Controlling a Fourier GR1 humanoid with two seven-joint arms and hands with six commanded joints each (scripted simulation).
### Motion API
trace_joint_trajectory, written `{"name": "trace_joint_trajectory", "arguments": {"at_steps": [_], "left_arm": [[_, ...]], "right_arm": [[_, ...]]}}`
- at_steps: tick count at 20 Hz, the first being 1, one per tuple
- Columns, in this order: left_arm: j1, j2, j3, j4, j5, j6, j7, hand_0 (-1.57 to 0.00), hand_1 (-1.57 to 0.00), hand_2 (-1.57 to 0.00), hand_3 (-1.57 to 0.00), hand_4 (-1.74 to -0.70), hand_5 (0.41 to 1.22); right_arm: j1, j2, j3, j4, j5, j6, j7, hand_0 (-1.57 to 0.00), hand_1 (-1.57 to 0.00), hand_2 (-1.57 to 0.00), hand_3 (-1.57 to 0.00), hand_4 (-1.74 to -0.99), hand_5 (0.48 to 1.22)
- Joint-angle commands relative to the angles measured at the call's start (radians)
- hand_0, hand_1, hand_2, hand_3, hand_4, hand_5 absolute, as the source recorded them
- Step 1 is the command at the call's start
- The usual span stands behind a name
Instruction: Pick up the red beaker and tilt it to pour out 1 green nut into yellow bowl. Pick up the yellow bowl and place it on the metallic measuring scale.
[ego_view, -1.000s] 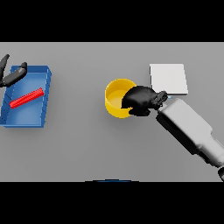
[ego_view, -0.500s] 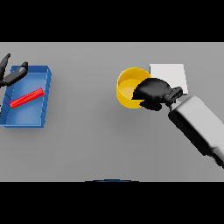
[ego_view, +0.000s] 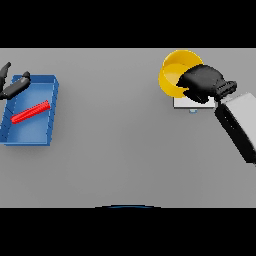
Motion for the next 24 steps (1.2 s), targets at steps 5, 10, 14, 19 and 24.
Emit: {"name": "trace_joint_trajectory", "arguments": {"at_steps": [5, 10, 14, 19, 24], "left_arm": [[0.014, -0.004, -0.002, -0.037, 0.006, 0.001, 0.054, 0.00, 0.00, 0.00, 0.00, -0.86, 0.768], [-0.005, -0.003, -0.005, -0.025, -0.003, 0.005, 0.064, 0.00, 0.00, 0.00, 0.00, -0.86, 0.797], [-0.012, -0.001, -0.008, 0.008, -0.017, 0.007, 0.050, 0.00, 0.00, 0.00, 0.00, -0.86, 0.809], [-0.004, 0.002, -0.008, -0.009, -0.008, -0.004, 0.044, 0.00, 0.00, 0.00, 0.00, -0.84, 0.788], [-0.006, -0.001, -0.009, -0.008, -0.006, -0.006, 0.055, 0.00, 0.00, 0.00, 0.00, -0.84, 0.773]], "right_arm": [[-0.044, 0.014, -0.026, 0.178, 0.008, -0.069, -0.015, -1.57, -1.57, -1.53, -1.16, -1.741, 1.221], [-0.057, 0.026, -0.042, 0.307, 0.010, -0.132, -0.057, -1.57, -1.57, -1.43, -1.29, -1.741, 1.221], [-0.048, 0.045, -0.047, 0.373, 0.005, -0.155, -0.063, -1.57, -1.57, -1.39, -1.37, -1.741, 1.221], [-0.062, 0.055, -0.040, 0.405, 0.006, -0.145, -0.056, -1.57, -1.57, -1.38, -1.42, -1.741, 1.221], [-0.067, 0.068, -0.041, 0.430, 0.000, -0.137, -0.047, -1.47, -1.28, -1.18, -0.96, -1.632, 1.145]]}}
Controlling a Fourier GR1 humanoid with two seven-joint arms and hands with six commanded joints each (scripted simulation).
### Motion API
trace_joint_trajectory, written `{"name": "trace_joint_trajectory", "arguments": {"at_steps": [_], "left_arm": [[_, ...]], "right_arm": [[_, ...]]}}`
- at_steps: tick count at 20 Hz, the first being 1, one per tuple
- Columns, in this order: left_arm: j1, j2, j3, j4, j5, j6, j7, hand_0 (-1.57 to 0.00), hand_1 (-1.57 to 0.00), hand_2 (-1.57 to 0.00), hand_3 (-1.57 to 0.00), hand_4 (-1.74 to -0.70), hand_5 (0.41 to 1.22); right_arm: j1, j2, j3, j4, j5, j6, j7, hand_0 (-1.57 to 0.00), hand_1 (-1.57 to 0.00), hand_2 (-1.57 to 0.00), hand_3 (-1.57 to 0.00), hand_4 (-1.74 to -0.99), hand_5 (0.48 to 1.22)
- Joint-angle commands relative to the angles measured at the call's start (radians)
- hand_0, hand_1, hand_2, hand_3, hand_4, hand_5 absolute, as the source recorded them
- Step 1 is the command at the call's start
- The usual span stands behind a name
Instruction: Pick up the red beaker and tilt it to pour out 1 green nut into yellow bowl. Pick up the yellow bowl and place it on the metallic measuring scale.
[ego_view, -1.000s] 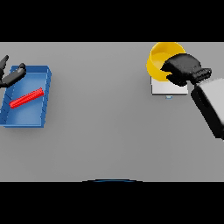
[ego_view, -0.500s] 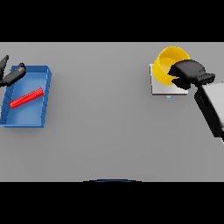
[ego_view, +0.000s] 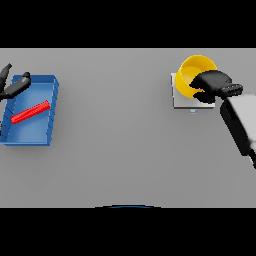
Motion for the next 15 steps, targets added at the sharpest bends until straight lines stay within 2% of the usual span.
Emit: {"name": "trace_joint_trajectory", "arguments": {"at_steps": [1, 4, 5, 7, 10, 15], "left_arm": [[-0.003, -0.002, -0.002, 0.001, -0.003, 0.003, -0.001, 0.00, 0.00, 0.00, 0.00, -0.84, 0.774], [0.001, -0.009, -0.002, -0.019, 0.007, 0.004, 0.008, 0.00, 0.00, 0.00, 0.00, -0.84, 0.764], [-0.002, -0.004, 0.004, -0.013, 0.006, 0.006, 0.005, 0.00, 0.00, 0.00, 0.00, -0.84, 0.764], [-0.012, 0.001, 0.001, -0.001, 0.000, 0.001, 0.018, 0.00, 0.00, 0.00, 0.00, -0.83, 0.754], [-0.011, -0.005, 0.004, 0.005, 0.000, 0.009, 0.000, 0.00, 0.00, 0.00, 0.00, -0.83, 0.752], [0.011, -0.001, -0.002, -0.019, 0.002, 0.001, -0.010, 0.00, 0.00, 0.00, 0.00, -0.83, 0.760]], "right_arm": [[0.005, 0.000, -0.010, -0.003, -0.010, -0.003, -0.003, -1.33, -1.12, -1.01, -0.82, -1.592, 1.074], [-0.003, -0.001, -0.034, 0.000, -0.040, 0.035, 0.014, -0.76, -0.67, -0.58, -0.48, -1.513, 0.923], [0.000, 0.001, -0.037, -0.006, -0.047, 0.051, 0.029, -0.61, -0.56, -0.47, -0.39, -1.496, 0.890], [0.008, -0.001, -0.032, -0.003, -0.043, 0.048, 0.020, -0.39, -0.38, -0.30, -0.26, -1.476, 0.847], [0.005, -0.004, -0.015, 0.008, -0.024, 0.045, 0.012, -0.20, -0.19, -0.15, -0.13, -1.435, 0.817], [0.005, -0.018, -0.010, -0.001, -0.025, 0.081, 0.021, -0.06, -0.06, -0.05, -0.04, -1.390, 0.779]]}}
